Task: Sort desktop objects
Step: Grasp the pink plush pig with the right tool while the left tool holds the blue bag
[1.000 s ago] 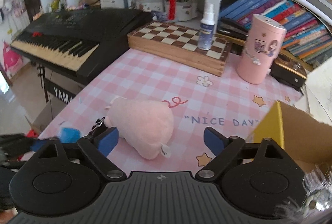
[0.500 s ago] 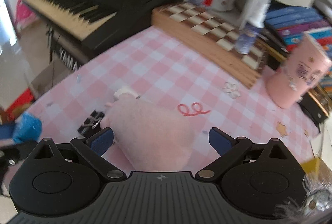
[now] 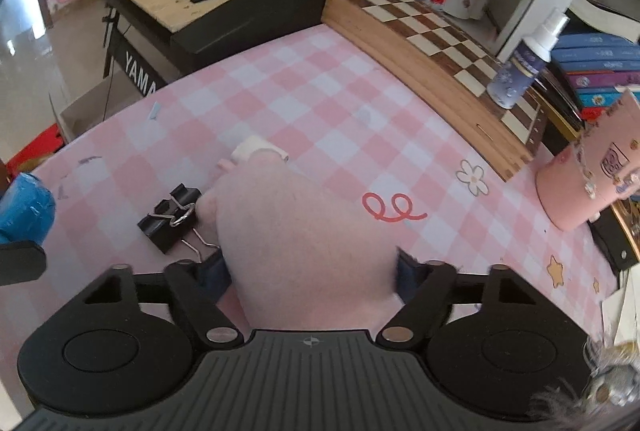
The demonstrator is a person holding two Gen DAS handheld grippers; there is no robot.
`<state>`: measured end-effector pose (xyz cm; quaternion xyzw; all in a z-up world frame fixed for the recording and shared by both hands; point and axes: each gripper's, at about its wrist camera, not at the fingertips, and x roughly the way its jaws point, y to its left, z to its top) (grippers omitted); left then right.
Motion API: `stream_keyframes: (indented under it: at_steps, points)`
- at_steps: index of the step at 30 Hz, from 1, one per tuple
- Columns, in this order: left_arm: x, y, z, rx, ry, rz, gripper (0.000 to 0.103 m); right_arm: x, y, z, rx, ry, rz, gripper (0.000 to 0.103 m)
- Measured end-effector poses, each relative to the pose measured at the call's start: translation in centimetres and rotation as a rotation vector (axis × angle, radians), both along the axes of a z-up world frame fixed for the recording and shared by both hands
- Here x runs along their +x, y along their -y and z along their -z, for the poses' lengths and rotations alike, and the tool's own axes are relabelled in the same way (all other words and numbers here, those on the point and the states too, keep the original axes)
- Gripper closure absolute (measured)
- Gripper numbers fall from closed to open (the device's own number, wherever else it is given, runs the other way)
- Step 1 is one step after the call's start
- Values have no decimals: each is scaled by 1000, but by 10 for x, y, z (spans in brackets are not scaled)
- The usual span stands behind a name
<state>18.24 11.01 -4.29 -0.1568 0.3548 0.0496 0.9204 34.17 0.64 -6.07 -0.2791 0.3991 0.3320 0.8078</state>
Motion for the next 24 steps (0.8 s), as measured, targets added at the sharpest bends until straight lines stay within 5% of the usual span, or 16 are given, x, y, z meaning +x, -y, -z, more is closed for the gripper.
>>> stream_keyframes:
  at_steps: [12, 24]
  points:
    - [-17, 12, -21, -7, 69, 48, 68, -28, 62, -45, 225, 21, 262, 35]
    - [-40, 17, -50, -39, 142, 93, 68, -92, 104, -78, 360, 37, 323, 35]
